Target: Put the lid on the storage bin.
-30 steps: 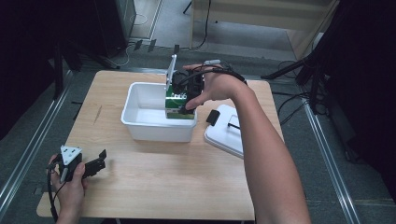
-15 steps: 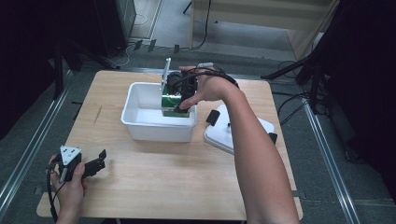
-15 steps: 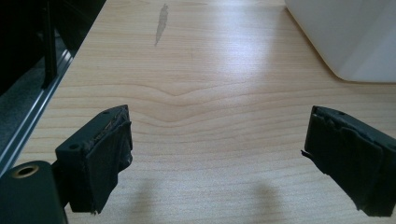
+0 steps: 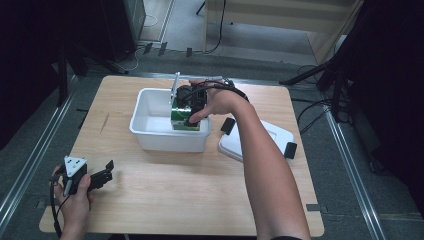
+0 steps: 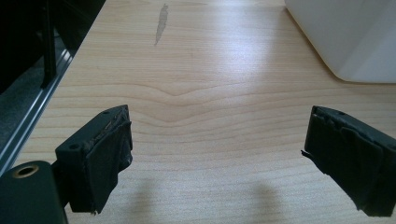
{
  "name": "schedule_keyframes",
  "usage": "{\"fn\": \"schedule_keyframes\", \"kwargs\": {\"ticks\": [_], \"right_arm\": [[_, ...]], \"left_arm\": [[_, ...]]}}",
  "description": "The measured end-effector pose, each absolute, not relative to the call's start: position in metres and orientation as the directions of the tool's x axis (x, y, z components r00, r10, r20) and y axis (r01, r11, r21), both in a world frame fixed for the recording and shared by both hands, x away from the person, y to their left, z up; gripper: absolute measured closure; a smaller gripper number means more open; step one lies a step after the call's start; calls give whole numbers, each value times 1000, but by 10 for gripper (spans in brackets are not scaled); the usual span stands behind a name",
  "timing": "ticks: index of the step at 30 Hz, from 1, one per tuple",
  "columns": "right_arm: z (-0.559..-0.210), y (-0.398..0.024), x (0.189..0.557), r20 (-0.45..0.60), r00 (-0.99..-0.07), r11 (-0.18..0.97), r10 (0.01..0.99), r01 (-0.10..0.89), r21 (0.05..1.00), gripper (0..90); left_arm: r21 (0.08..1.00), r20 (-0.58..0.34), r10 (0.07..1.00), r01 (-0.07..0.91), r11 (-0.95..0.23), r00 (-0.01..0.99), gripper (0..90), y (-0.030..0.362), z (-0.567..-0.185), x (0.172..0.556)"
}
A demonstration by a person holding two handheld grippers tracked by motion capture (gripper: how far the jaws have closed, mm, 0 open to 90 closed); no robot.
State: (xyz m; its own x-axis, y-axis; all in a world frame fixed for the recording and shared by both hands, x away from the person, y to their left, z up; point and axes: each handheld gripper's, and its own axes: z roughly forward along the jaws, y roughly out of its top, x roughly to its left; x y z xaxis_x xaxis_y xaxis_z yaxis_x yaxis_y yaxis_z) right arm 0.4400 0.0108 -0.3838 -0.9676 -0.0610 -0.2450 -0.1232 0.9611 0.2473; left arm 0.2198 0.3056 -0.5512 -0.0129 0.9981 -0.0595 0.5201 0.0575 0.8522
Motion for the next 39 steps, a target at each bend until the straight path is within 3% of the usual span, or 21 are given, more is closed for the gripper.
{"fn": "schedule_keyframes", "kwargs": {"ticks": [29,39], "right_arm": [[-426,13,453,-186,-982,975,40,-2,221,156],[-436,16,454,-194,-980,986,37,5,166,153]], "left_arm": [[854,-61,998,516,61,-16,83,305,-552,220],[854,-62,998,517,61,-15,83,305,-552,220]]}}
